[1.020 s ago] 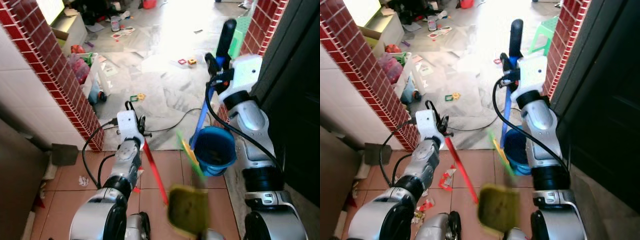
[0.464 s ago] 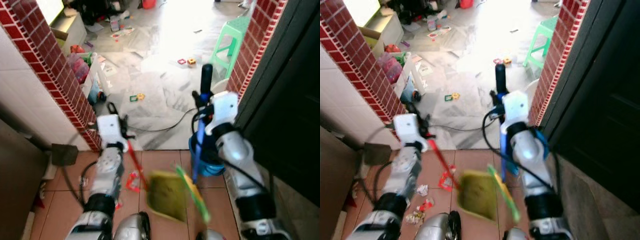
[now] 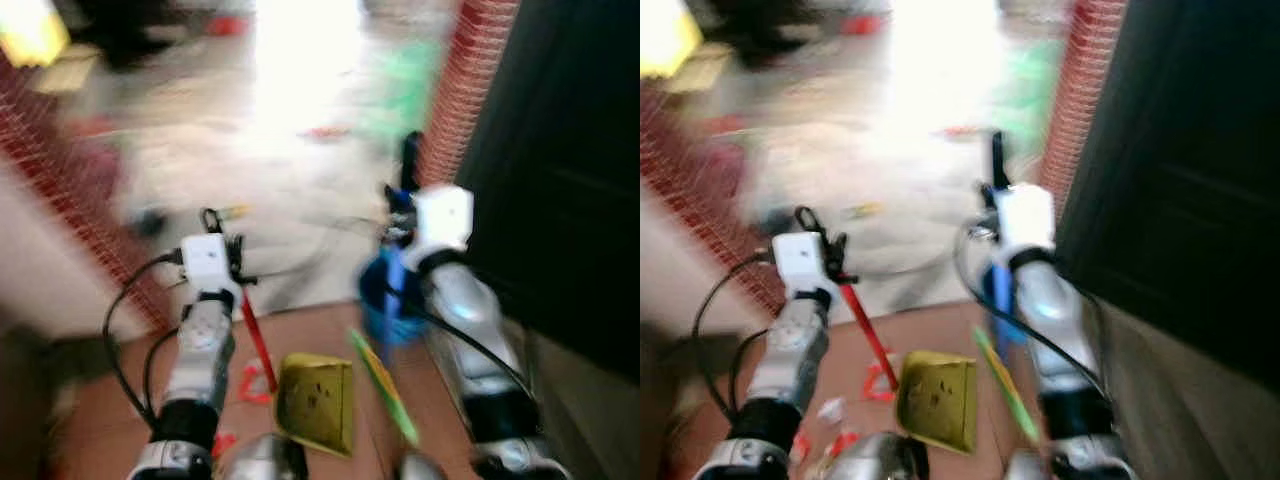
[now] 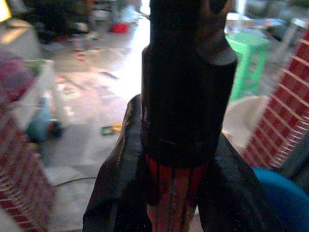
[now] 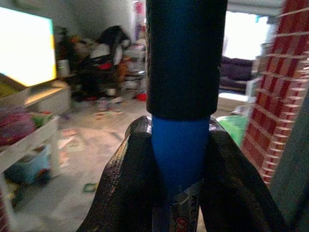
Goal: Sweep floor
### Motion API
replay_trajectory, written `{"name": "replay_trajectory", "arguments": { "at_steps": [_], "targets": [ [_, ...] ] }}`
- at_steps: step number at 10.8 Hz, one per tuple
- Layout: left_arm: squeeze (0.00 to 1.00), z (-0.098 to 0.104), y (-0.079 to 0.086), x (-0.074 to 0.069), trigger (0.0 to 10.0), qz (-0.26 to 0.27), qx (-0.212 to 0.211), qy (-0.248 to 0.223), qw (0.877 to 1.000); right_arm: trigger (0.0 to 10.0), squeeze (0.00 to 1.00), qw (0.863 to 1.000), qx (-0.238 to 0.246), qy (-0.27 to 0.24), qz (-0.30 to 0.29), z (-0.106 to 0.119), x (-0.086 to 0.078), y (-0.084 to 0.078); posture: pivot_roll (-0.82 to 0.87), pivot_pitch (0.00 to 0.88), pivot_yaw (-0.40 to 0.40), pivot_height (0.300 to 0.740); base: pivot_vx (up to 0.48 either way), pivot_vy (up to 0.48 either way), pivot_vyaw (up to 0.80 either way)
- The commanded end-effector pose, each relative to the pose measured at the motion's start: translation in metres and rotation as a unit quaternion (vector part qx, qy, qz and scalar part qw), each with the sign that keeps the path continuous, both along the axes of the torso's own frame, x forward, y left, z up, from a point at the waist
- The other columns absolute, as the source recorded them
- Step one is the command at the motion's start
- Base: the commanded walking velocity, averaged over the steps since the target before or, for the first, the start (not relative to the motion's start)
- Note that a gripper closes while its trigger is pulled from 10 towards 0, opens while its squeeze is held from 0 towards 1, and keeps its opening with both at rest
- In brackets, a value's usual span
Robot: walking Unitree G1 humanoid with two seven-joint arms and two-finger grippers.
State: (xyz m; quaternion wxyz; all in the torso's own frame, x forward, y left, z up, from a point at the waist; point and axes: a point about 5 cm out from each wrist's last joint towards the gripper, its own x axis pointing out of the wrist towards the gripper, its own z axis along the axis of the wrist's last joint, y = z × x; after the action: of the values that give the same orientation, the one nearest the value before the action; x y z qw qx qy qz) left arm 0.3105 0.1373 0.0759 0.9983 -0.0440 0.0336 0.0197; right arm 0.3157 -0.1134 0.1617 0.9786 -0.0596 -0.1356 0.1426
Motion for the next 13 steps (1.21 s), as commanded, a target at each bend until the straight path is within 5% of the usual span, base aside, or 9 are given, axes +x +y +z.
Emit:
{"name": "replay_trajectory", "arguments": {
  "at_steps": [1, 4, 8, 11, 13],
  "targets": [
    [0.00, 0.016, -0.002, 0.003, 10.0, -0.007, 0.007, -0.032, 0.999, 10.0, 0.00, 1.000, 0.002, -0.025, 0.001, 0.011, 0.002, 0.001, -0.10, 0.010, 0.086, 0.740, 0.000, 0.480, -0.73],
    [0.00, 0.019, -0.004, 0.004, 10.0, -0.016, 0.005, -0.035, 0.999, 10.0, 0.00, 1.000, 0.000, -0.025, 0.006, 0.011, 0.000, 0.008, -0.11, 0.018, 0.085, 0.740, 0.000, 0.000, 0.00],
    [0.00, 0.025, -0.010, 0.001, 10.0, -0.013, -0.022, -0.039, 0.999, 10.0, 0.00, 0.998, -0.030, -0.010, -0.052, 0.004, 0.005, -0.007, -0.11, 0.020, 0.079, 0.740, 0.000, 0.000, 0.00],
    [0.00, 0.042, 0.015, 0.005, 10.0, 0.061, -0.014, -0.076, 0.995, 10.0, 0.00, 0.994, -0.089, -0.025, -0.065, 0.002, 0.005, -0.018, -0.11, 0.027, 0.083, 0.740, 0.000, 0.000, 0.00],
    [0.00, 0.075, 0.031, 0.012, 10.0, 0.104, -0.023, -0.122, 0.987, 10.0, 0.00, 0.990, -0.103, 0.020, -0.089, -0.015, 0.006, -0.021, -0.10, 0.026, 0.082, 0.740, 0.000, 0.000, 0.00]
  ]
}}
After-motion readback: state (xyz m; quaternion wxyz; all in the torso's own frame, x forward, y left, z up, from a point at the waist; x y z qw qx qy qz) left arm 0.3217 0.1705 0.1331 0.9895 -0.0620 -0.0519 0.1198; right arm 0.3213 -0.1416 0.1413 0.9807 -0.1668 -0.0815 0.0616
